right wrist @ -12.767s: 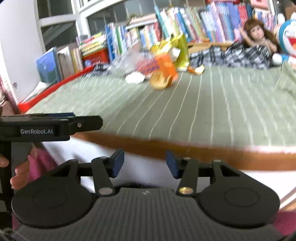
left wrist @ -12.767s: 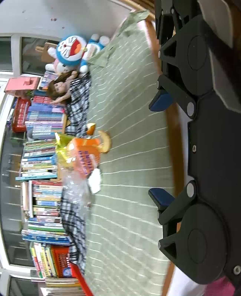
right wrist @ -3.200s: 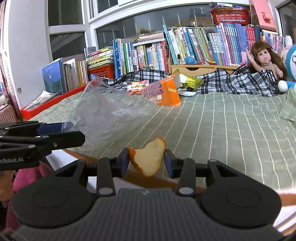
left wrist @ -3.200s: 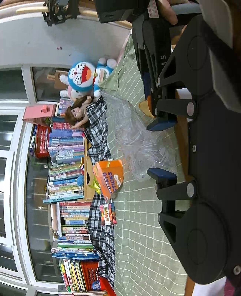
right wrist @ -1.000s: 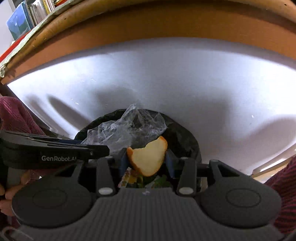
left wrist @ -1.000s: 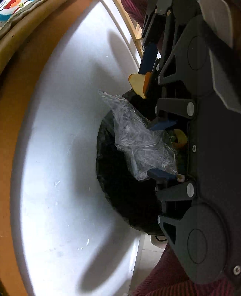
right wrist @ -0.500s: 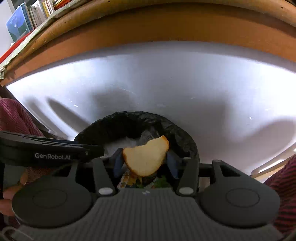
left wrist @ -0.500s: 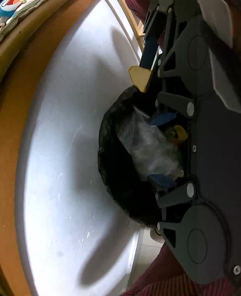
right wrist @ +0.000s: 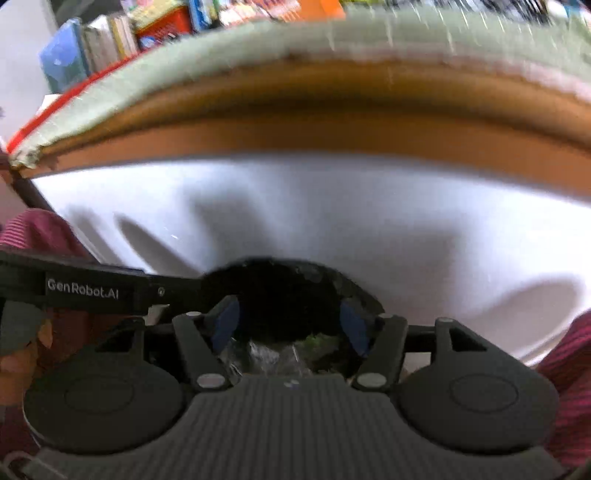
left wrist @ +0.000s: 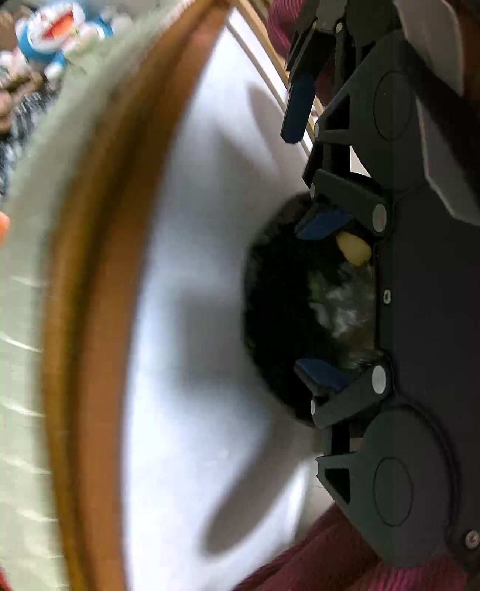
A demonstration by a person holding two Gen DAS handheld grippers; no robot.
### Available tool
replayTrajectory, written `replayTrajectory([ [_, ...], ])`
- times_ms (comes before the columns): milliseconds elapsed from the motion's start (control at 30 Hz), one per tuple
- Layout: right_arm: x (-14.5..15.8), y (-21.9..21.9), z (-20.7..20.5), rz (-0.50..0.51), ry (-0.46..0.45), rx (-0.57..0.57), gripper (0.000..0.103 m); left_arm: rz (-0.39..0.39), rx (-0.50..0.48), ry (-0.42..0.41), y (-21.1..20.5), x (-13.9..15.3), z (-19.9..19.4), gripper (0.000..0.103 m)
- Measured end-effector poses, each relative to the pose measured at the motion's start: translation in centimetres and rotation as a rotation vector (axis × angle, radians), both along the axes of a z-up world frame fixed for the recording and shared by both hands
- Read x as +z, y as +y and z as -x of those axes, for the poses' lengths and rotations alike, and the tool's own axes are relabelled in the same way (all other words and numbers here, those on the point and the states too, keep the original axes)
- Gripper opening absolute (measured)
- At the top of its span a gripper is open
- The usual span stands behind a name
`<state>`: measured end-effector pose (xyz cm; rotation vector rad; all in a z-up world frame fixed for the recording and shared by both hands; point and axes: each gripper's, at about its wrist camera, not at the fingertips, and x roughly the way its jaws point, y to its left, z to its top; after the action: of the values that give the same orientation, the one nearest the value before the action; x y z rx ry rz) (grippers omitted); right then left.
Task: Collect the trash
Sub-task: 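Raise both open tools back over the bed toward the remaining trash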
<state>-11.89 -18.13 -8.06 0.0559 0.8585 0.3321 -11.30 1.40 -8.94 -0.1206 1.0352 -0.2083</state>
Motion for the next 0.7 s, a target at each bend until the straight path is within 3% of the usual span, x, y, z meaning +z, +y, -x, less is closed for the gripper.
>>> replayTrajectory([
  [167,5.5,-0.6,0.9,-0.009,-0.132,0.058,0.079,0.013,-0.076,-0.164,-0.1,6.0,0.8,0.079],
  [333,10.1,-1.3,0.0,-0.029,-0.259,0.068,0.083,0.063,-0.091,-0.313,0.3,11.2,-0.3,0.089],
  [533,12.9,-2.3,-3.5,-0.003,-0.361,0.001,0.084,0.056,-0.053,-0.435,1.0,15.2,-3.6,0.091],
  [700,14.3,-3.5,-7.8,-0.038,-0.375,-0.073,0.089,0.075,0.009,-0.487,2.0,17.0,-8.5,0.093],
])
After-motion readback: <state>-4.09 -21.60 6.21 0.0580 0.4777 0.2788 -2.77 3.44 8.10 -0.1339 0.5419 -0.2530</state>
